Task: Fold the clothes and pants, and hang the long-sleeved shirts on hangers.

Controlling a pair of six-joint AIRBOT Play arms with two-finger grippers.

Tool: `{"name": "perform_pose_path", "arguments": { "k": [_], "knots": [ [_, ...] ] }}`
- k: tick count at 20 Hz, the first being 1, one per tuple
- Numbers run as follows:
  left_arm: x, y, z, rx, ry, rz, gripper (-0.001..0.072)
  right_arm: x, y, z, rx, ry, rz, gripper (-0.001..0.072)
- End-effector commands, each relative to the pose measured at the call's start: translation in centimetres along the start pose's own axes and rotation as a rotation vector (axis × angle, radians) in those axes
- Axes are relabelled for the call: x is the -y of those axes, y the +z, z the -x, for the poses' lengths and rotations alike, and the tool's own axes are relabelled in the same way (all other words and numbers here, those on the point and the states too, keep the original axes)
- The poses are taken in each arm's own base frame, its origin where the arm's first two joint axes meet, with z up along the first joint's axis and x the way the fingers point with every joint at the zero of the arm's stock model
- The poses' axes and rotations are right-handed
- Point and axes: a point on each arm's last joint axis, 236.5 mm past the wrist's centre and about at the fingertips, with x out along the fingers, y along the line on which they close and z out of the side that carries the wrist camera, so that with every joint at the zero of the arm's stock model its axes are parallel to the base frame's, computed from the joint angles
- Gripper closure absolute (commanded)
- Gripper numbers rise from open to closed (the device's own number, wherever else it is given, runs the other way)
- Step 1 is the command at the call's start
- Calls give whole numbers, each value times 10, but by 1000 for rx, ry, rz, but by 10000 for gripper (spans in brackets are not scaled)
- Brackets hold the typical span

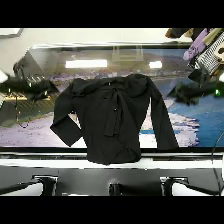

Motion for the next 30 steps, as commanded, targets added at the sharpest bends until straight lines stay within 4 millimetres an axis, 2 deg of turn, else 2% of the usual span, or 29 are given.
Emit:
{"name": "perform_pose_path", "arguments": {
  "k": [1, 4, 7, 9, 12, 14, 16, 17, 18, 19, 21, 22, 23, 24, 25, 27, 29, 30],
  "knots": [
    [-8, -92, -20, -113, -83, 106, 26, 13, -93, -42, -99, 51, -110, 207],
    [-13, -162, -47, -247, -101, 165, 26, 15, -153, -84, -204, 57, -153, 207],
    [-10, -210, -66, -362, -97, 160, 26, 7, -187, -118, -239, 80, -188, 208],
    [-1, -229, -74, -400, -109, 145, 26, -2, -208, -131, -286, 95, -192, 208],
    [9, -245, -85, -416, -107, 145, 26, -12, -232, -143, -341, 91, -154, 208],
    [13, -254, -93, -437, -96, 127, 26, -21, -237, -146, -347, 102, -134, 209],
    [17, -262, -103, -454, -86, 108, 27, -26, -234, -149, -327, 111, -154, 235],
    [18, -265, -108, -458, -82, 101, 26, -27, -231, -149, -315, 116, -171, 407],
    [21, -269, -114, -463, -82, 97, 26, -30, -229, -150, -308, 125, -181, 638],
    [24, -273, -119, -470, -83, 96, 28, -33, -227, -149, -303, 135, -185, 680],
    [32, -280, -127, -482, -95, 109, 34, -40, -218, -142, -274, 145, -201, 680],
    [38, -281, -130, -481, -106, 118, 53, -45, -213, -137, -253, 154, -208, 680],
    [42, -281, -133, -471, -115, 121, 257, -50, -209, -132, -234, 165, -206, 680],
    [46, -280, -134, -458, -123, 121, 625, -56, -205, -126, -216, 176, -206, 680],
    [51, -274, -134, -445, -138, 117, 683, -62, -200, -118, -192, 189, -190, 680],
    [69, -245, -124, -390, -191, 58, 684, -80, -175, -96, -104, 213, -140, 680],
    [96, -194, -99, -272, -244, -39, 685, -111, -131, -58, 33, 233, -43, 680],
    [114, -160, -78, -184, -265, -103, 686, -128, -106, -34, 112, 239, 13, 680]
  ]
}}
